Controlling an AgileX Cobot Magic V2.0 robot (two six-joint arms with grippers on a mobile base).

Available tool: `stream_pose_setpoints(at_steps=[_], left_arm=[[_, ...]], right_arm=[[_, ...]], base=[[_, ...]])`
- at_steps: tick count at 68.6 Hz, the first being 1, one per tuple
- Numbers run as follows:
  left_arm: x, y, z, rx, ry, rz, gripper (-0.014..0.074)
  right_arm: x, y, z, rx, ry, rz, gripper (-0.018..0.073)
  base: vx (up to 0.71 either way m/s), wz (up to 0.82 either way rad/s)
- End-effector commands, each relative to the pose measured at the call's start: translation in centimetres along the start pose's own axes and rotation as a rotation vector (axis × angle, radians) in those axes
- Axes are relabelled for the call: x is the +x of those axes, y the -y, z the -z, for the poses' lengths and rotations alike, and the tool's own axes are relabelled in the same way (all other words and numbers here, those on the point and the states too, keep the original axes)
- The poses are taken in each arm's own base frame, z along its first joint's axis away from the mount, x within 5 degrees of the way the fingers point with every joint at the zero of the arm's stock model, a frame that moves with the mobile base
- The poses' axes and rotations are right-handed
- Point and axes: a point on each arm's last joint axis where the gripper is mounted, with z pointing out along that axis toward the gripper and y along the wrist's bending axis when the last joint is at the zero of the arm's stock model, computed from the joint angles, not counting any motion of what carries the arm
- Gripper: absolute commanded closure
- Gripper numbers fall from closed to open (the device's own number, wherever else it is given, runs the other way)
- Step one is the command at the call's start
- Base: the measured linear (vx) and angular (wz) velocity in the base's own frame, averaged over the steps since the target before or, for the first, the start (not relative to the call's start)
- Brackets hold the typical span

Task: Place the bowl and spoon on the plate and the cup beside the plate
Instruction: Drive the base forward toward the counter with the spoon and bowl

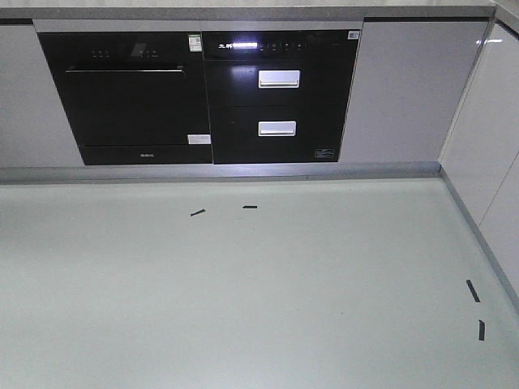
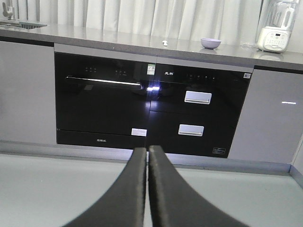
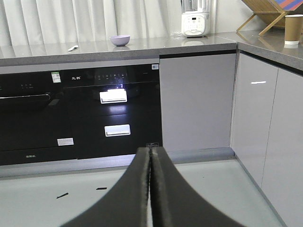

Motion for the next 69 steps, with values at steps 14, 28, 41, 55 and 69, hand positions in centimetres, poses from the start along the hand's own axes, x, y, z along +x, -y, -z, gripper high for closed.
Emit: stream_pose_setpoints(at_steps=[14,28,41,55,69], left_arm=[[-0.02,0.00,0.01,0.007,0.062,0.003,0.0602],[-0.02,0.00,0.01,0.007,0.062,0.003,0.0602],[-0.02,0.00,0.01,0.007,0.062,0.003,0.0602],[-0.02,0.00,0.01,0.007,0.062,0.003,0.0602],[-0.02,0.00,0.01,0.007,0.062,0.003,0.0602]], right_arm=[[-0.42,-0.12,0.06,-0.012,0.069,0.013,0.0561],[-0.42,-0.12,0.06,-0.012,0.069,0.013,0.0561],[-0.42,-0.12,0.06,-0.012,0.069,0.013,0.0561],[-0.42,-0.12,0.06,-0.012,0.069,0.013,0.0561],[-0.42,-0.12,0.06,-0.012,0.069,0.013,0.0561]], base=[[0.08,-0.01],[0.09,0.01],[0.10,0.01],[0.10,0.02],[0.10,0.01]])
